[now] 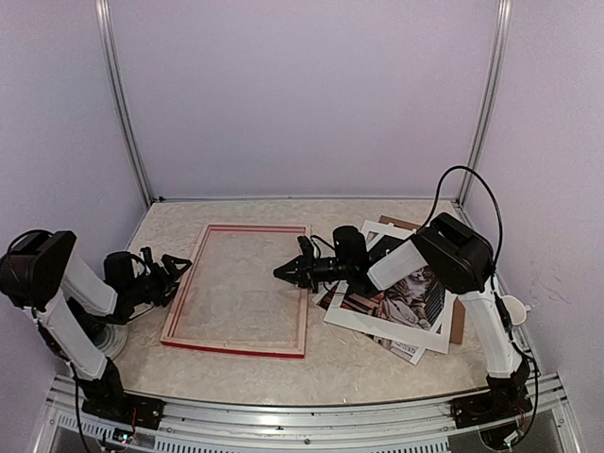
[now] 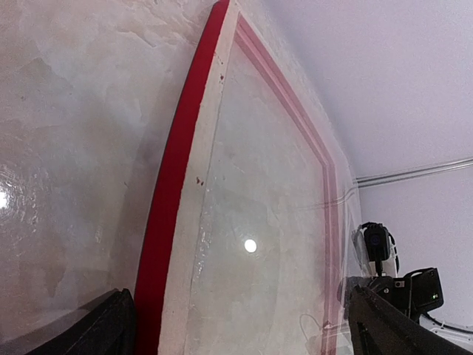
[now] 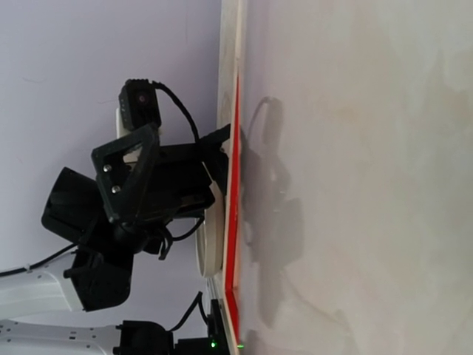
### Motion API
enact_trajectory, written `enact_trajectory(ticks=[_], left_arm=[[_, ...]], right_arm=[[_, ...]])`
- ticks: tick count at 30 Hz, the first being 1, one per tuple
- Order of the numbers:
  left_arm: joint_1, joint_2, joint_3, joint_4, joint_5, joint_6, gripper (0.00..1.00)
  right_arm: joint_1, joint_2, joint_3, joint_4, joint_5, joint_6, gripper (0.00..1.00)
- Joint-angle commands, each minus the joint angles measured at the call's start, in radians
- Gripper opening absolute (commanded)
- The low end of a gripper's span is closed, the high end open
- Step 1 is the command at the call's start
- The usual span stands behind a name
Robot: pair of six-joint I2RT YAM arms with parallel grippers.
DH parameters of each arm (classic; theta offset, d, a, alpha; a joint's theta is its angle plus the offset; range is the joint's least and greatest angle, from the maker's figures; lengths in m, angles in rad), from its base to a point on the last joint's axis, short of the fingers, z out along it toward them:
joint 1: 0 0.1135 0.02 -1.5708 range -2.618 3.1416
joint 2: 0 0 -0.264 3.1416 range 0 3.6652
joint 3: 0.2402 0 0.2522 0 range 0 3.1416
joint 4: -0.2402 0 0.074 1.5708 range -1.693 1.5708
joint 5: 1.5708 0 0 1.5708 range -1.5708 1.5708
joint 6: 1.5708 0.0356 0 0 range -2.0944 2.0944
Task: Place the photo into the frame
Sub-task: Place the glass panel at the frame body.
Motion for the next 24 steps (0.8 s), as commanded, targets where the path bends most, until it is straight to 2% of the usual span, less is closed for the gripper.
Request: enact_trajectory(ticks=[1,24], left_arm=[[0.003,0.009,-0.007,0.000,0.009,0.000,0.99],[0.003,0.007,-0.006,0.000,0.010,-0.001,0.99]], right_arm=[[0.028,0.008,-0.003,0.019,0.032,-0.003,0.00],[0.035,0.022,0.050,-0.121,0.011,-0.088,0.00]])
